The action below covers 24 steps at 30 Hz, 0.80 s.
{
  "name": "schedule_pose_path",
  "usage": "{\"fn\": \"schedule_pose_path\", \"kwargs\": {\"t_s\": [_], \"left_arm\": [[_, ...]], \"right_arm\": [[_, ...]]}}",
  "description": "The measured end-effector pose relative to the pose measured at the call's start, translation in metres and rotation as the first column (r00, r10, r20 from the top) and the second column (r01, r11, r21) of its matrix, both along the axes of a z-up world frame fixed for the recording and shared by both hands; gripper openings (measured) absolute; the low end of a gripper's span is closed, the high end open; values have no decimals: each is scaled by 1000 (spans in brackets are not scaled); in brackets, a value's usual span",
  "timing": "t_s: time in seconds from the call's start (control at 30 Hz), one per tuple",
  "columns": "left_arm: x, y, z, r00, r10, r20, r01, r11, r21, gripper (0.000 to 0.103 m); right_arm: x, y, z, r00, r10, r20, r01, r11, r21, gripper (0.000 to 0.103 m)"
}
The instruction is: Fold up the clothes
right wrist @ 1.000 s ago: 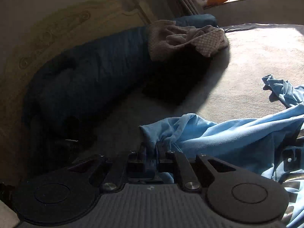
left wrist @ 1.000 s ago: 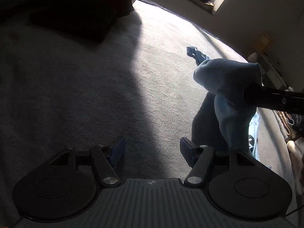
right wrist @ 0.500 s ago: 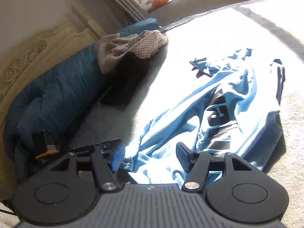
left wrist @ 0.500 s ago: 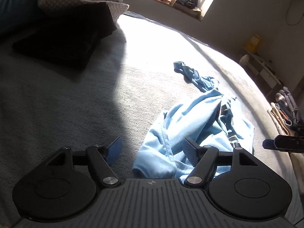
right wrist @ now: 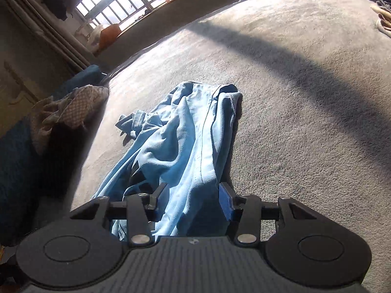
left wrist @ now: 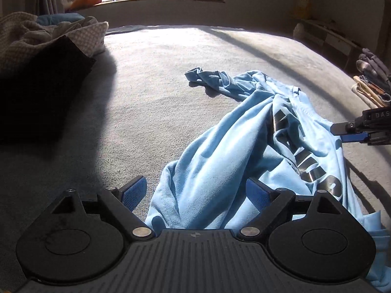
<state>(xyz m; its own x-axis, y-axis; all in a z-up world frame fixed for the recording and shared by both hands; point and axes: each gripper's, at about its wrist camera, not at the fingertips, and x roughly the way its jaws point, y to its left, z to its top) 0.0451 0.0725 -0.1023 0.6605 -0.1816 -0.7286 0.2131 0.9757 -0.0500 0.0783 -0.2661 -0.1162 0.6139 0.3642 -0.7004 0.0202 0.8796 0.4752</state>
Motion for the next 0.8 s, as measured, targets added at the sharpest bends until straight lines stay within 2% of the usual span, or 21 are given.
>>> {"fn": "schedule_pose_path", "kwargs": {"t_s": [0.07, 0.23, 0.3, 0.4, 0.47, 0.53, 0.57, 0.63, 0.73, 0.8], "left_arm": [[2, 3, -4, 1000, 17, -22, -17, 1000, 14, 86], [9, 13, 20, 999, 27, 31, -26, 999, -22, 85], [20, 5, 35, 998, -9, 57, 11, 999, -31, 85], [42, -28, 60, 989, -113, 96, 116, 993, -22, 86], [53, -56, 70, 975, -194, 109, 196, 981, 1, 87], [59, -92, 70, 945, -307, 110, 301, 951, 65, 90], [62, -111, 70, 925, -364, 107, 354, 930, 100, 90], [60, -145, 60, 882, -459, 103, 431, 876, 214, 90], [57, -190, 41, 814, -575, 83, 502, 769, 396, 89], [60, -211, 29, 798, -599, 67, 495, 715, 494, 87]], "right_arm": [[-12, 2, 7, 998, 33, 61, -31, 999, -20, 5], [-45, 5, 29, 966, 125, 224, -111, 991, -75, 4], [-55, 21, 39, 927, 239, 287, -214, 970, -117, 4], [-71, 58, 43, 836, 450, 314, -394, 890, -228, 4], [-78, 70, 37, 804, 507, 311, -440, 859, -262, 4], [-86, 80, 30, 774, 555, 305, -479, 828, -293, 4], [-89, 86, 27, 758, 579, 301, -498, 811, -307, 4], [-96, 96, 21, 724, 625, 293, -533, 776, -337, 4], [-100, 90, 16, 724, 625, 293, -548, 778, -307, 4], [-101, 82, 16, 728, 616, 301, -548, 787, -283, 4]]}}
